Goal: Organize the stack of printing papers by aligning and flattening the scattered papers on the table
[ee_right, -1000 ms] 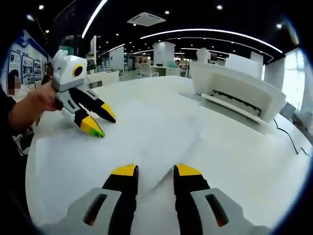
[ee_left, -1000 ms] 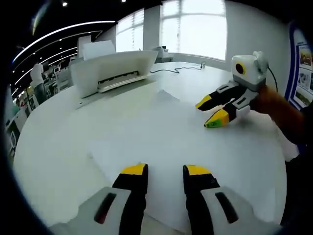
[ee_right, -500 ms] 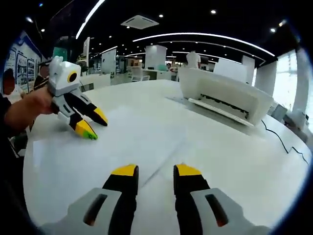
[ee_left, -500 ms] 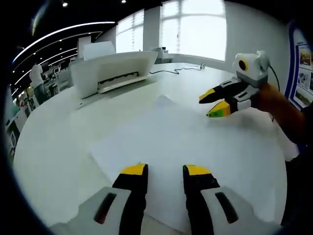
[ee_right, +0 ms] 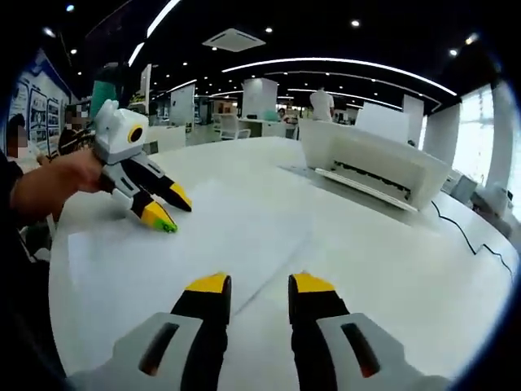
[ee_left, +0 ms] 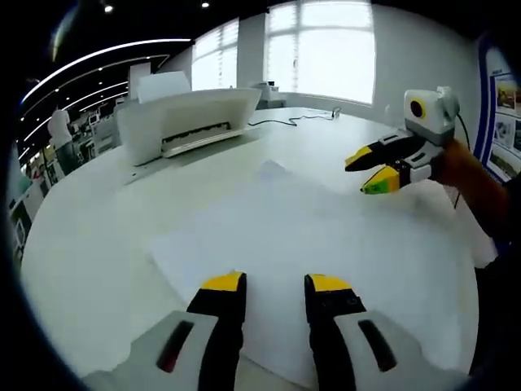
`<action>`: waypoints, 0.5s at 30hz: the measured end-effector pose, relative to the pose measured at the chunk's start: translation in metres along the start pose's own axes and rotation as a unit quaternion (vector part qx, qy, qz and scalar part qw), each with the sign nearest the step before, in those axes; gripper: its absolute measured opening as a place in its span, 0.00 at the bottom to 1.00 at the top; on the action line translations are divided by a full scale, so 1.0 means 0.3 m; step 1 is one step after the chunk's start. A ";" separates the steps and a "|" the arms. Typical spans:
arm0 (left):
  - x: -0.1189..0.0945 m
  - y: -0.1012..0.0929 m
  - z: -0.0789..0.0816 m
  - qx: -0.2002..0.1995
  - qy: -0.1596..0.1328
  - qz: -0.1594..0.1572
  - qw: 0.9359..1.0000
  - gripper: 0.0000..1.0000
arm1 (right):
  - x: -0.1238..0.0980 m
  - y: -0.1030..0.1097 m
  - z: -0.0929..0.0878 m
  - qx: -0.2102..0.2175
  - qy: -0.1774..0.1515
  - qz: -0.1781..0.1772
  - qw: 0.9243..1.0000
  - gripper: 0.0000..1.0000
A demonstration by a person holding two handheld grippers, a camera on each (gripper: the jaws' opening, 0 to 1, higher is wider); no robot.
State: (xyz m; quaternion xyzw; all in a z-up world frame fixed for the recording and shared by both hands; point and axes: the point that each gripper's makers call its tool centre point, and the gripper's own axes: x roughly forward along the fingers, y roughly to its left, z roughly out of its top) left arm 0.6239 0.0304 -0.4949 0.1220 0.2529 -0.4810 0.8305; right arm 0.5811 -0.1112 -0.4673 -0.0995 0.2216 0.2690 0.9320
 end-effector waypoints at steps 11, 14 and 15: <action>-0.027 0.000 -0.003 0.012 0.011 0.008 1.000 0.41 | -0.060 0.016 0.007 -0.001 -0.013 -0.001 1.000 0.25; -0.058 -0.010 0.003 0.012 0.008 0.009 1.000 0.41 | -0.077 0.025 0.003 -0.003 -0.011 0.002 1.000 0.25; -0.066 -0.012 0.003 0.013 0.007 0.011 1.000 0.41 | -0.084 0.030 0.002 -0.004 -0.011 0.003 1.000 0.25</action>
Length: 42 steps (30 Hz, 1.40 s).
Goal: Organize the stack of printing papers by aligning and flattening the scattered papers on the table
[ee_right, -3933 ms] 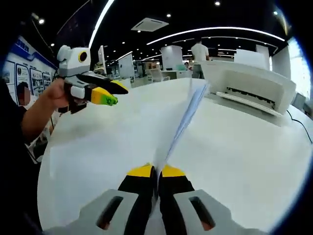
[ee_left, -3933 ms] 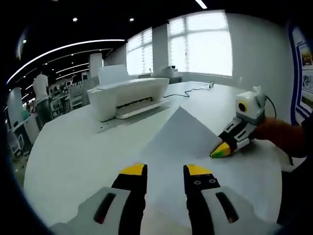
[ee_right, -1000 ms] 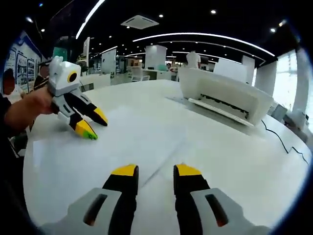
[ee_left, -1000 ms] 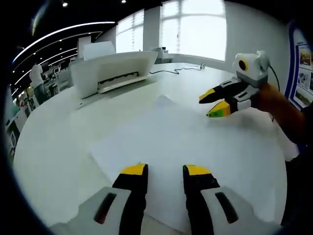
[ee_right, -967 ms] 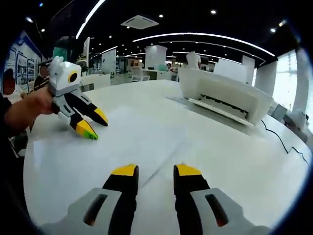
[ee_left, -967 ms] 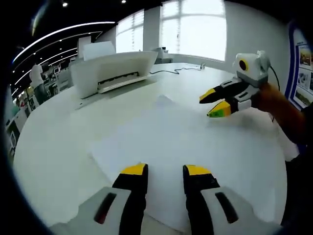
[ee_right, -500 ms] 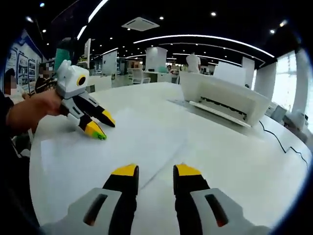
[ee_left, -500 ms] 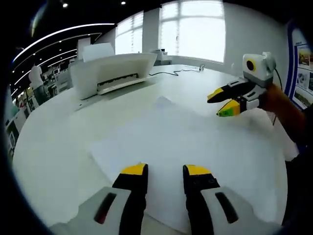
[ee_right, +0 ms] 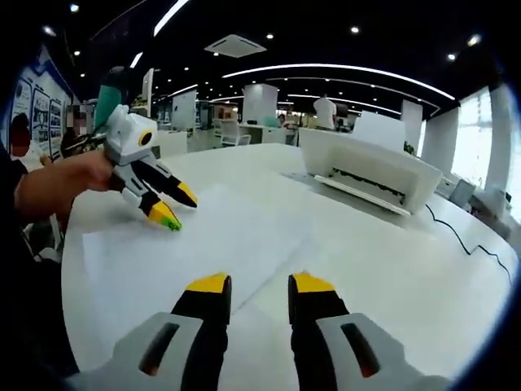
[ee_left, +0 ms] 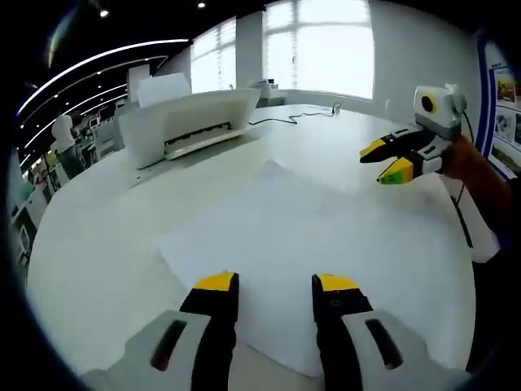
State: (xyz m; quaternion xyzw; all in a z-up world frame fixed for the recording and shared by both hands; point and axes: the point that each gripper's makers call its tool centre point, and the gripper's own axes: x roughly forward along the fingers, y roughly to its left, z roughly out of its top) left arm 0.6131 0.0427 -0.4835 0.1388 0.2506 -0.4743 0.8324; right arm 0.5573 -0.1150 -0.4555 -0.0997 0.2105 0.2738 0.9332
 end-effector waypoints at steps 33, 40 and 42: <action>-0.344 -0.124 -0.103 -0.037 -0.055 0.006 0.998 0.41 | -0.168 0.145 -0.015 -0.002 -0.042 0.062 0.997 0.32; -0.422 -0.123 -0.125 -0.044 -0.072 0.018 0.996 0.43 | -0.236 0.143 0.018 0.017 -0.084 0.074 0.994 0.31; -0.443 -0.124 -0.147 -0.045 -0.070 0.024 0.996 0.43 | -0.256 0.150 0.033 0.039 -0.105 0.088 0.990 0.32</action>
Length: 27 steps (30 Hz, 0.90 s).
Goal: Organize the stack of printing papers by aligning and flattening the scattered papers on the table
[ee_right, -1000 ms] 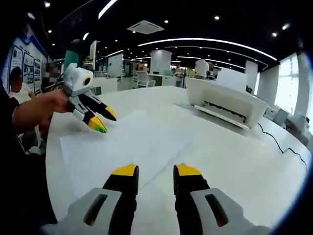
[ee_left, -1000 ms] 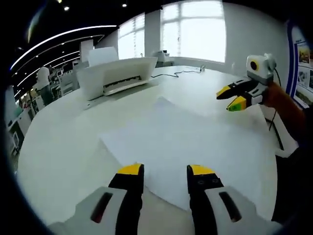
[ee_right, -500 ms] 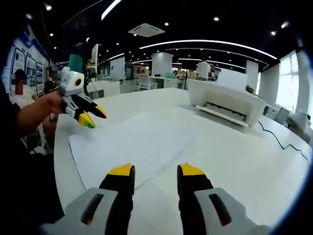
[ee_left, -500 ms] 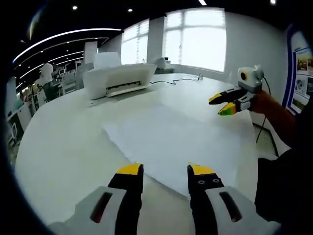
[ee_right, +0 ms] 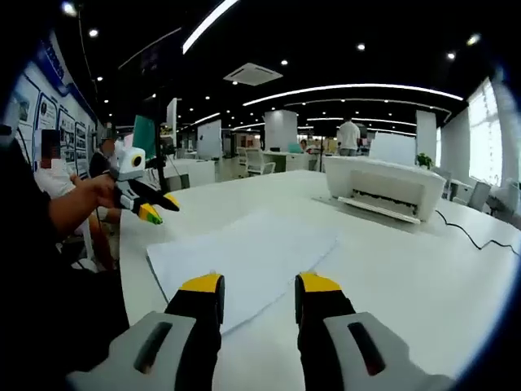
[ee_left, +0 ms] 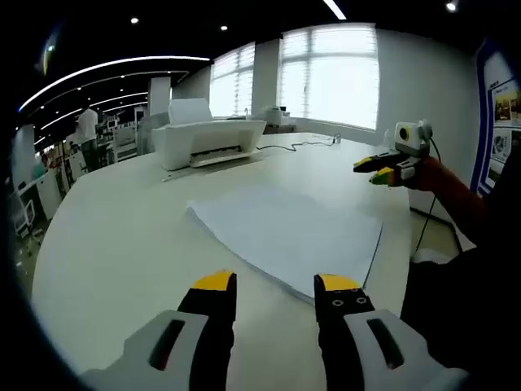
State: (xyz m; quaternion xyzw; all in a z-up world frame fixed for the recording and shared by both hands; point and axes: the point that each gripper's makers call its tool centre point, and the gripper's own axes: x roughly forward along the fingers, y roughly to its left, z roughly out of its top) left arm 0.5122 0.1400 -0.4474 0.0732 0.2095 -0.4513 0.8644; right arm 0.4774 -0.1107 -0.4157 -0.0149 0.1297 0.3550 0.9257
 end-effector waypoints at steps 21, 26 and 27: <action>-0.207 0.077 -0.039 -0.029 -0.039 0.060 0.997 0.47 | -0.121 0.036 0.089 -0.026 -0.091 0.024 0.995 0.60; -0.245 0.084 -0.060 -0.044 -0.046 0.074 0.995 0.48 | -0.126 0.043 0.049 -0.042 -0.048 0.017 0.998 0.60; -0.252 0.086 -0.064 -0.046 -0.046 0.076 0.995 0.48 | -0.127 0.042 0.044 -0.043 -0.043 0.014 0.998 0.60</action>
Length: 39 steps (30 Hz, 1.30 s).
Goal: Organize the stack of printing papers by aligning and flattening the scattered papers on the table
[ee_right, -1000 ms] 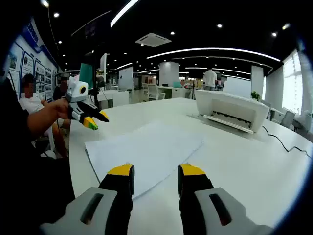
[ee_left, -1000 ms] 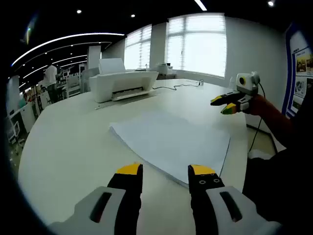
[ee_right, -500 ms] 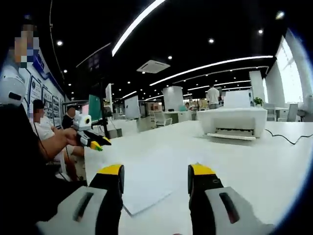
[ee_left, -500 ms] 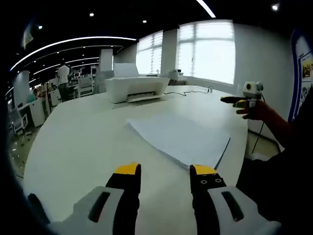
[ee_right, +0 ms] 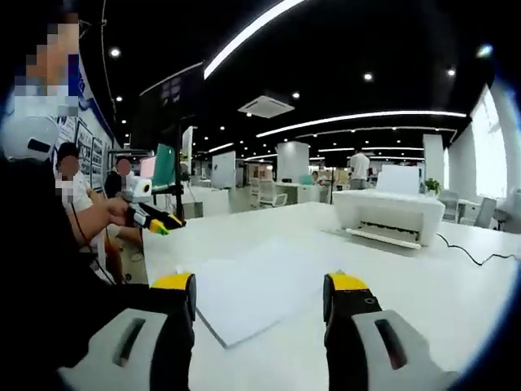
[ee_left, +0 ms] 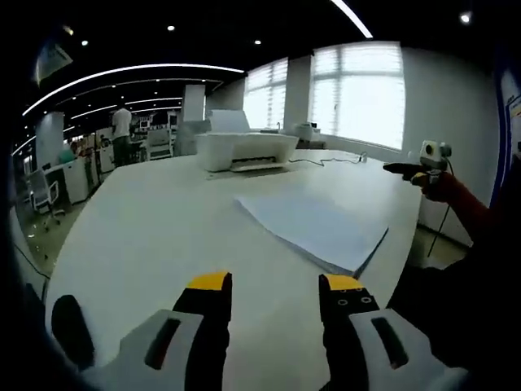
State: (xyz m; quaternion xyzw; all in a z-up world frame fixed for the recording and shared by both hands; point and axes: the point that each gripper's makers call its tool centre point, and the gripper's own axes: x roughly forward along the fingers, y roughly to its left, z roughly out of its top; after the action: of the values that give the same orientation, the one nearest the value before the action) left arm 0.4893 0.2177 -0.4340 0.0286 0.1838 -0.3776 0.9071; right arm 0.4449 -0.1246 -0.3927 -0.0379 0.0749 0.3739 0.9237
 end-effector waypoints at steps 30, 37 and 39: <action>-0.258 0.011 0.047 -0.016 -0.016 0.020 1.000 0.54 | -0.149 -0.031 -0.040 0.017 0.074 -0.056 0.996 0.56; -0.346 0.032 0.078 -0.006 -0.029 0.031 0.999 0.57 | -0.197 -0.025 -0.018 0.001 0.094 -0.066 0.993 0.54; -0.381 0.051 0.090 -0.015 -0.040 0.039 0.998 0.57 | -0.213 -0.023 0.000 -0.001 0.094 -0.072 0.993 0.54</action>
State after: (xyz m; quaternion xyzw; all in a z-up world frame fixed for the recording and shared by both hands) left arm 0.4345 0.3007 -0.3697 0.0076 0.1520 -0.3399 0.9281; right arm 0.4042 -0.1733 -0.3819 -0.0787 0.1582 0.3015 0.9369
